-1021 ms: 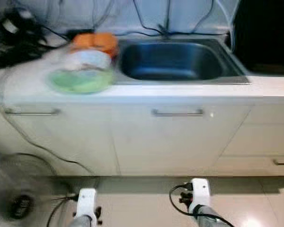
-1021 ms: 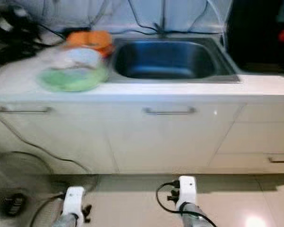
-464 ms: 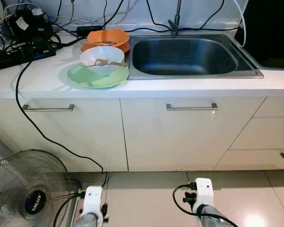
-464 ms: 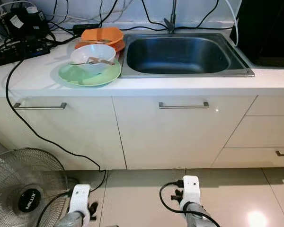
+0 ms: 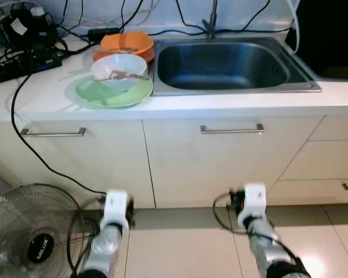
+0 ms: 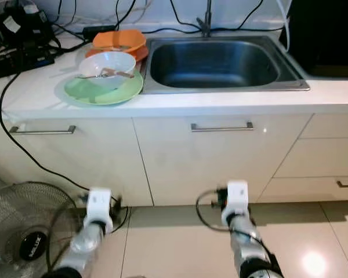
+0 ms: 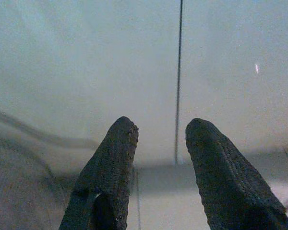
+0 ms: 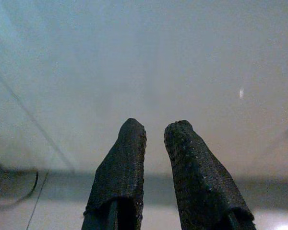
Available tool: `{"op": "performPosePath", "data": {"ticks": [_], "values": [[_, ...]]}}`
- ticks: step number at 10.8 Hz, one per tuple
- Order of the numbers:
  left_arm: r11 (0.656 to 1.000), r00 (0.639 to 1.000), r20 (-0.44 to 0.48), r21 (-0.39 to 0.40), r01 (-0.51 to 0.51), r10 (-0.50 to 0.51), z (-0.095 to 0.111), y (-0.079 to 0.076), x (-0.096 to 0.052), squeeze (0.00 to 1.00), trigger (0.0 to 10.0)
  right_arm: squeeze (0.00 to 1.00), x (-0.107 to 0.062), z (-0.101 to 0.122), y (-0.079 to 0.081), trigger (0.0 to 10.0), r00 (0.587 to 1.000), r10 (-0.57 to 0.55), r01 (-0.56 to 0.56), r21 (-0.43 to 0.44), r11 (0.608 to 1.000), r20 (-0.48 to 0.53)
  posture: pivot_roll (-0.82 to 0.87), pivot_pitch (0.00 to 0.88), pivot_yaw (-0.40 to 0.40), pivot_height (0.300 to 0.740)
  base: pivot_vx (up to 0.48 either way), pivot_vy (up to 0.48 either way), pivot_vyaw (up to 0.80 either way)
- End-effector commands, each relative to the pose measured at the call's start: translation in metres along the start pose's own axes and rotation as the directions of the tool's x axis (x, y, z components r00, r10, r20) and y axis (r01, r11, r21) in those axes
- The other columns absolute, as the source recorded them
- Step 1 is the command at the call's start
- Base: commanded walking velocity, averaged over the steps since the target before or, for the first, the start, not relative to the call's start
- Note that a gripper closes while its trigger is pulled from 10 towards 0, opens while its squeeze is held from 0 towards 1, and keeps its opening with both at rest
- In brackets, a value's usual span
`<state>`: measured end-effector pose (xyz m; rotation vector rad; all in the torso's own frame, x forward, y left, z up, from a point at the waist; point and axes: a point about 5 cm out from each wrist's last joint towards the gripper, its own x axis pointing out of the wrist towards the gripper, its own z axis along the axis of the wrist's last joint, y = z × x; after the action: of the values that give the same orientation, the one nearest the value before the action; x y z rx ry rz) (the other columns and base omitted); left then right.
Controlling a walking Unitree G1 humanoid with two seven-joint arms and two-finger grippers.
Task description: Kitchen organization
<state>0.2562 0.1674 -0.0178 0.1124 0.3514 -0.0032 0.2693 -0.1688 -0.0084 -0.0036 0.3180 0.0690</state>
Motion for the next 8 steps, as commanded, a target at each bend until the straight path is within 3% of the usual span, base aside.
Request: {"op": "performPosePath", "data": {"ticks": [1,2,5,6,7,8], "values": [[0.999,0.994,0.105,0.040,-0.012,0.007,0.017,0.003,0.002,0.00,10.0,0.00,0.004,0.018,0.002,10.0,0.995,0.012,-0.009,-0.023,1.000,0.101,0.07,0.000,0.058,0.740,0.000,0.000,0.00],[0.998,0.965,0.262,0.067,-0.004,-0.014,0.044,-0.001,0.002,0.00,10.0,0.00,0.006,0.048,0.007,10.0,0.962,0.034,-0.021,-0.048,0.999,0.270,0.07,0.000,0.062,0.740,0.000,0.000,0.00],[0.997,0.876,0.481,0.075,-0.018,-0.020,0.100,-0.009,-0.002,0.00,10.0,0.00,-0.005,0.104,0.017,10.0,0.859,0.056,-0.014,-0.086,0.996,0.509,0.06,0.000,0.061,0.740,0.000,0.000,0.00],[0.994,0.815,0.576,0.108,-0.008,-0.056,0.131,-0.016,-0.003,0.00,10.0,0.00,-0.009,0.137,0.024,10.0,0.797,0.062,-0.003,-0.100,0.995,0.600,0.06,0.000,0.064,0.740,0.000,0.000,0.00],[0.995,0.760,0.643,0.085,0.048,-0.092,0.147,-0.023,-0.004,0.00,10.0,0.00,-0.011,0.160,0.032,10.0,0.752,0.071,-0.016,-0.089,0.996,0.656,0.05,0.000,0.068,0.740,0.000,0.000,0.00],[0.993,0.773,0.625,0.099,0.056,-0.106,0.164,-0.029,0.000,0.00,10.0,0.00,-0.010,0.173,0.037,10.0,0.726,0.071,-0.027,-0.074,0.997,0.684,0.05,0.000,0.069,0.740,0.000,0.000,0.00]]}}
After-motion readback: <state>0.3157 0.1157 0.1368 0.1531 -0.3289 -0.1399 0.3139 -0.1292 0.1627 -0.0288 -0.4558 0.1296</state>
